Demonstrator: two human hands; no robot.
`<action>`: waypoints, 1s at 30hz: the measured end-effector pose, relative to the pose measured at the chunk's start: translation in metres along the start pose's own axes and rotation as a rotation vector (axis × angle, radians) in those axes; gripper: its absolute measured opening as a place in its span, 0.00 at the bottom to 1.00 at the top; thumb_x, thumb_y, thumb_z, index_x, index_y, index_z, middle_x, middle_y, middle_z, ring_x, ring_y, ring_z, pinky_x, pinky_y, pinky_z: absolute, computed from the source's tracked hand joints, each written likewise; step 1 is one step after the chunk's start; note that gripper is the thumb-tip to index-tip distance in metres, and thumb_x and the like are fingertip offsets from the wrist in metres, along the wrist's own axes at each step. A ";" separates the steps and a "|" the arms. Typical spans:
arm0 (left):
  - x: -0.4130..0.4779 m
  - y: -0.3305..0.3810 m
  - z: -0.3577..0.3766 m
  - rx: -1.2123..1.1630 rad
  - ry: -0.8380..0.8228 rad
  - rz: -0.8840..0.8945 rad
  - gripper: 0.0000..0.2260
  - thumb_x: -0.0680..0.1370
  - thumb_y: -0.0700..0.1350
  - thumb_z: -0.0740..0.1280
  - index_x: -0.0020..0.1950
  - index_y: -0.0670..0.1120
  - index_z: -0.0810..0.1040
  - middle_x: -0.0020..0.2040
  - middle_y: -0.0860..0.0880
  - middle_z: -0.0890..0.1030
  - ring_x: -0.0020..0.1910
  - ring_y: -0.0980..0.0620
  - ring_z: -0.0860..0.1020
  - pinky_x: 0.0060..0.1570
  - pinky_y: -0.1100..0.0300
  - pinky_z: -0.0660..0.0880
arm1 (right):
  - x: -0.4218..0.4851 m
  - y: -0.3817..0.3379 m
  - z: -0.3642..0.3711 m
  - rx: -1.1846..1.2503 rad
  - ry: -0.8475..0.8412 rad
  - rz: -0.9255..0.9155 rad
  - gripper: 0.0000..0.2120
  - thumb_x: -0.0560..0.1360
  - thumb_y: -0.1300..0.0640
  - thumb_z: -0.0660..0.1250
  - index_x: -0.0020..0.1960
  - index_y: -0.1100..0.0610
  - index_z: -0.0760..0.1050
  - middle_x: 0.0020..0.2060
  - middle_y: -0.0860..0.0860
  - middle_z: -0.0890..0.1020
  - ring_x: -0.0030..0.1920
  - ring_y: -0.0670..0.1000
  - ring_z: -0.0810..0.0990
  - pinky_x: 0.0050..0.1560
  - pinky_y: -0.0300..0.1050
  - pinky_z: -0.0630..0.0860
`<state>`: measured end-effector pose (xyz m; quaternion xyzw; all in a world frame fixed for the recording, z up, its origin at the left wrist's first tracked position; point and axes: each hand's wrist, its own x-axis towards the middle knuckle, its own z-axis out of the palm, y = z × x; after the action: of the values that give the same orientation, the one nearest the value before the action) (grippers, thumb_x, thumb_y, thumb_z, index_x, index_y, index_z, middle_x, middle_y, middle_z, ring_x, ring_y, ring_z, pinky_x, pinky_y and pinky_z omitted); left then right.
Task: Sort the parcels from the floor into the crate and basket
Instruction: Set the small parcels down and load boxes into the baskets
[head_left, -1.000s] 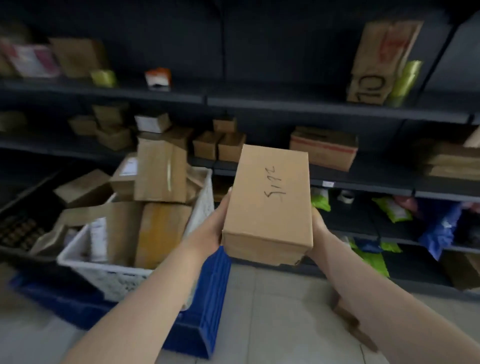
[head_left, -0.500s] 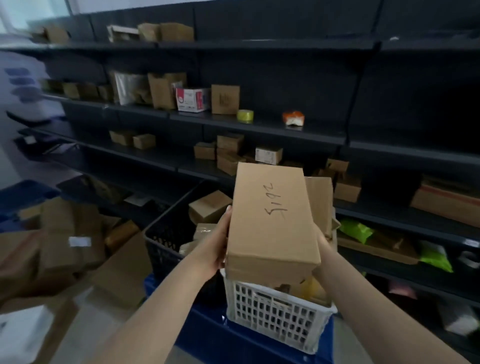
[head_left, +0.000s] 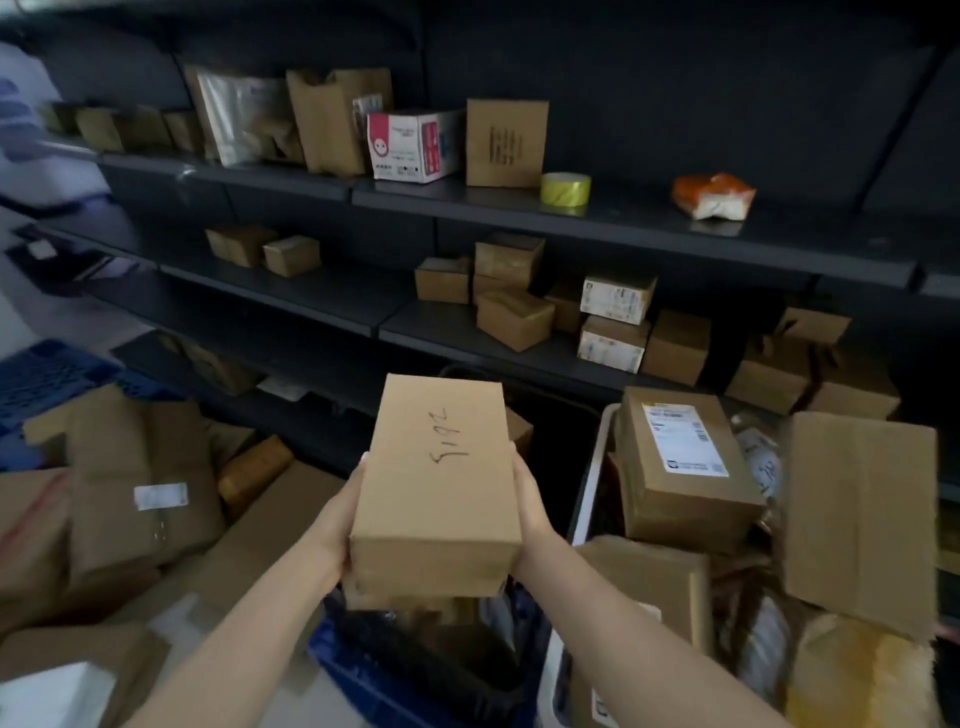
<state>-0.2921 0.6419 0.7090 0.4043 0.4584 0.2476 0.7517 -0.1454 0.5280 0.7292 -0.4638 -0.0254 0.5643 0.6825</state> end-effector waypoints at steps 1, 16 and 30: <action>0.018 0.004 0.010 -0.003 -0.016 -0.040 0.17 0.78 0.55 0.64 0.57 0.44 0.80 0.45 0.43 0.86 0.43 0.44 0.82 0.53 0.48 0.75 | 0.015 -0.007 -0.003 0.003 0.006 0.002 0.30 0.81 0.41 0.51 0.38 0.53 0.85 0.32 0.52 0.85 0.32 0.51 0.84 0.33 0.43 0.78; 0.134 0.006 0.096 0.919 -0.256 0.283 0.16 0.82 0.45 0.56 0.69 0.47 0.71 0.67 0.47 0.74 0.63 0.50 0.73 0.62 0.58 0.70 | 0.078 -0.070 -0.062 -0.560 0.573 -0.326 0.28 0.79 0.47 0.61 0.76 0.50 0.59 0.73 0.47 0.66 0.73 0.50 0.63 0.66 0.43 0.62; 0.034 -0.019 0.179 0.968 -0.804 0.402 0.07 0.79 0.39 0.60 0.52 0.45 0.76 0.46 0.47 0.77 0.47 0.49 0.75 0.42 0.61 0.68 | -0.063 -0.027 -0.081 -0.931 0.969 -0.250 0.16 0.76 0.55 0.65 0.63 0.58 0.77 0.57 0.52 0.81 0.58 0.52 0.78 0.56 0.41 0.71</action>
<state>-0.1171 0.5887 0.7214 0.8354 0.1169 -0.0212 0.5366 -0.1030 0.4309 0.7320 -0.9029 -0.0106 0.1404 0.4061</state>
